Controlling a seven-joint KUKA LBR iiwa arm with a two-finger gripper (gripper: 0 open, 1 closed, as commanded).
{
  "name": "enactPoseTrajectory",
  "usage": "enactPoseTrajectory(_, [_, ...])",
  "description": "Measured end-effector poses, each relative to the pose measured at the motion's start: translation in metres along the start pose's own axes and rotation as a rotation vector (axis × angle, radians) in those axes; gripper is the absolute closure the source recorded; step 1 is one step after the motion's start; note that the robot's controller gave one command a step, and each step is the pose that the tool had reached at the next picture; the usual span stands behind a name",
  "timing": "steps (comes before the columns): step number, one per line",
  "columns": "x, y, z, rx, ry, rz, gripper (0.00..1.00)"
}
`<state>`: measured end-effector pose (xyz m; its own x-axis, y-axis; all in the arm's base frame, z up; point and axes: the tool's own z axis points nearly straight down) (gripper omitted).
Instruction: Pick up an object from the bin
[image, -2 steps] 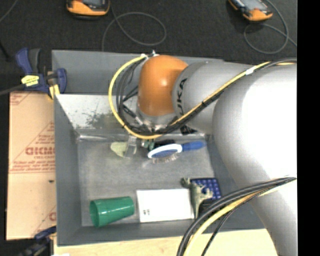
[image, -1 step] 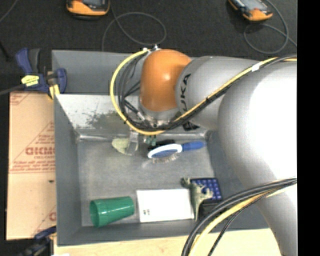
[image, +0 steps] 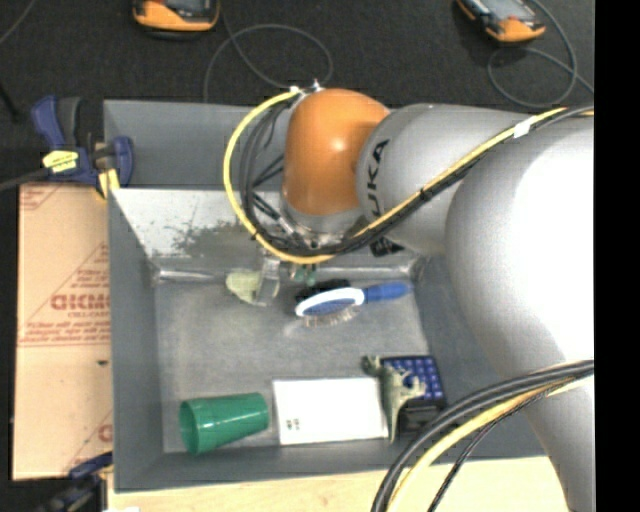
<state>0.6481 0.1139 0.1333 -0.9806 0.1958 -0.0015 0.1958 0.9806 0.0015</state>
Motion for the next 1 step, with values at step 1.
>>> enactPoseTrajectory(1, [0.0003,-0.0002,-0.0194,0.001,0.001,0.0,1.0])
